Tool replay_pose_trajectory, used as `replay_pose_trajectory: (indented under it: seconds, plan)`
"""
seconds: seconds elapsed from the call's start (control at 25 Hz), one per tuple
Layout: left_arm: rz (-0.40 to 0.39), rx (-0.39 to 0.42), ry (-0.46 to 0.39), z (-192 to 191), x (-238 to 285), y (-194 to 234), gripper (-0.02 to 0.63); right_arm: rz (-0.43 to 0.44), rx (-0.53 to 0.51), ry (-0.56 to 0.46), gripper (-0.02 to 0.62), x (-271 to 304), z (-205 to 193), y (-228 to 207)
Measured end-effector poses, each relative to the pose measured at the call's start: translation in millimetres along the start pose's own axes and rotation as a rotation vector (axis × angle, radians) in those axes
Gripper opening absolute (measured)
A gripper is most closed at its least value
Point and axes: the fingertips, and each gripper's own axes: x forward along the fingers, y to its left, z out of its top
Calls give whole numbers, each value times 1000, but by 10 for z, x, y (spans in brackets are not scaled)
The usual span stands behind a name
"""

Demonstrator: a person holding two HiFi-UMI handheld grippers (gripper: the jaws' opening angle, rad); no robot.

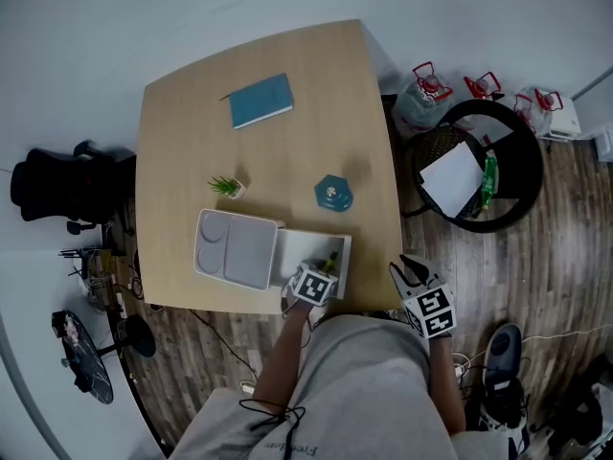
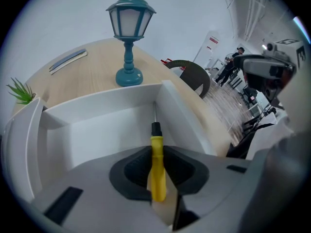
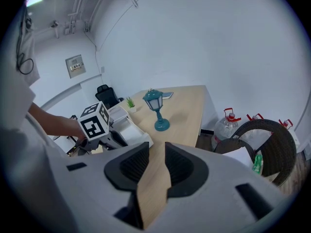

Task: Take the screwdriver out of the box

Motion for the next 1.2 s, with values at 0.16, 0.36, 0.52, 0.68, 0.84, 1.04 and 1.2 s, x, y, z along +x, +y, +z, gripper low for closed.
replay_pose_trajectory:
  seconds: [0.16, 0.36, 0.52, 0.68, 0.84, 1.04, 1.2]
  plan:
    - [-4, -27, 10, -56, -33, 15, 72, 6, -15, 15, 103, -1, 2, 44]
    - [-4, -32, -9, -37, -92, 16, 72, 22, -18, 37, 103, 3, -68, 93]
    - [0, -35, -21, -47, -136, 16, 71, 26, -20, 37, 103, -3, -93, 144]
    - [15, -22, -62, 48, -215, 25, 71, 25, -15, 31, 101, -9, -112, 163]
    - [16, -10, -69, 49, -252, -15, 72, 25, -17, 34, 101, -39, -139, 186]
    - [22, -14, -92, 72, -288, -31, 72, 44, -26, 26, 100, -25, -146, 265]
    - [29, -15, -107, 84, -355, -50, 72, 53, -40, 24, 100, -53, -158, 292]
